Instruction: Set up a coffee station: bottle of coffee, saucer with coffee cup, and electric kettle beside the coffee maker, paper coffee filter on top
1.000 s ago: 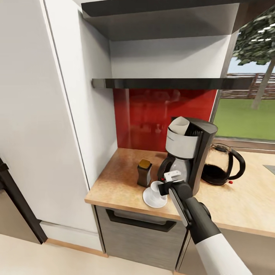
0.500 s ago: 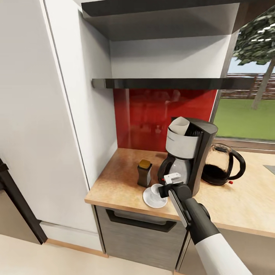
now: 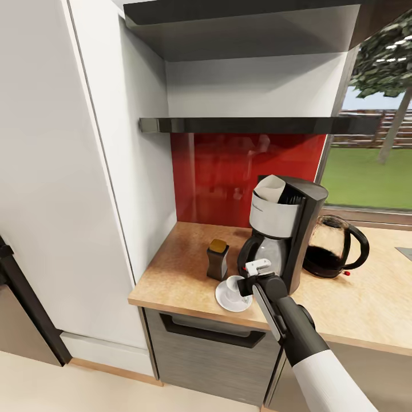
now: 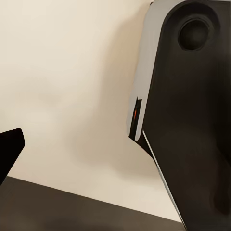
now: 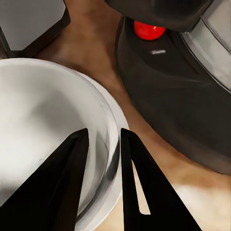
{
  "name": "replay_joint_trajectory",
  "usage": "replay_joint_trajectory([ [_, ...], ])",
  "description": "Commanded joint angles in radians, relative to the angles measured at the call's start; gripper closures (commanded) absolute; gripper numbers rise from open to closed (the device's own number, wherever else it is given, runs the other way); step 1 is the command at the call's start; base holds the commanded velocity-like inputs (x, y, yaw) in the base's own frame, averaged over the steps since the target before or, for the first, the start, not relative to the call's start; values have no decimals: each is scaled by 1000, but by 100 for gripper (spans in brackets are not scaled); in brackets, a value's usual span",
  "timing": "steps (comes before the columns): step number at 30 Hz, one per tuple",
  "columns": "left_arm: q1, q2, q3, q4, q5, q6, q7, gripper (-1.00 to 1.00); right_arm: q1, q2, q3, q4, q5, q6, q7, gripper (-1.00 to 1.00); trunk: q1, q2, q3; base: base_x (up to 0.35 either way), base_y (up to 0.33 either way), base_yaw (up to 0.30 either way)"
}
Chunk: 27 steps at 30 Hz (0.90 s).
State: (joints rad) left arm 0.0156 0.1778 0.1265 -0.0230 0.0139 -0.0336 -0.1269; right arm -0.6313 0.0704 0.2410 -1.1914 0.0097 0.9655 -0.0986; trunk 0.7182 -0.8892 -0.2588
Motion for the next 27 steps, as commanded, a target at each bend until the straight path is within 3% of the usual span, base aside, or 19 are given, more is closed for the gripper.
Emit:
replay_joint_trajectory([
  [1, 1, 0, 7, -2, 1, 0, -5, -100, -1, 0, 2, 0, 0, 4, -3, -100, 0, -1, -1, 0, 0, 0],
  [18, 1, 2, 8, -2, 1, -2, -5, -100, -1, 7, 1, -12, -5, 6, -2, -100, 0, -1, -1, 0, 0, 0],
  [27, 0, 4, 8, -10, -1, -6, -6, -100, -1, 9, 0, -161, -7, 10, -3, -100, 0, -1, -1, 0, 0, 0],
])
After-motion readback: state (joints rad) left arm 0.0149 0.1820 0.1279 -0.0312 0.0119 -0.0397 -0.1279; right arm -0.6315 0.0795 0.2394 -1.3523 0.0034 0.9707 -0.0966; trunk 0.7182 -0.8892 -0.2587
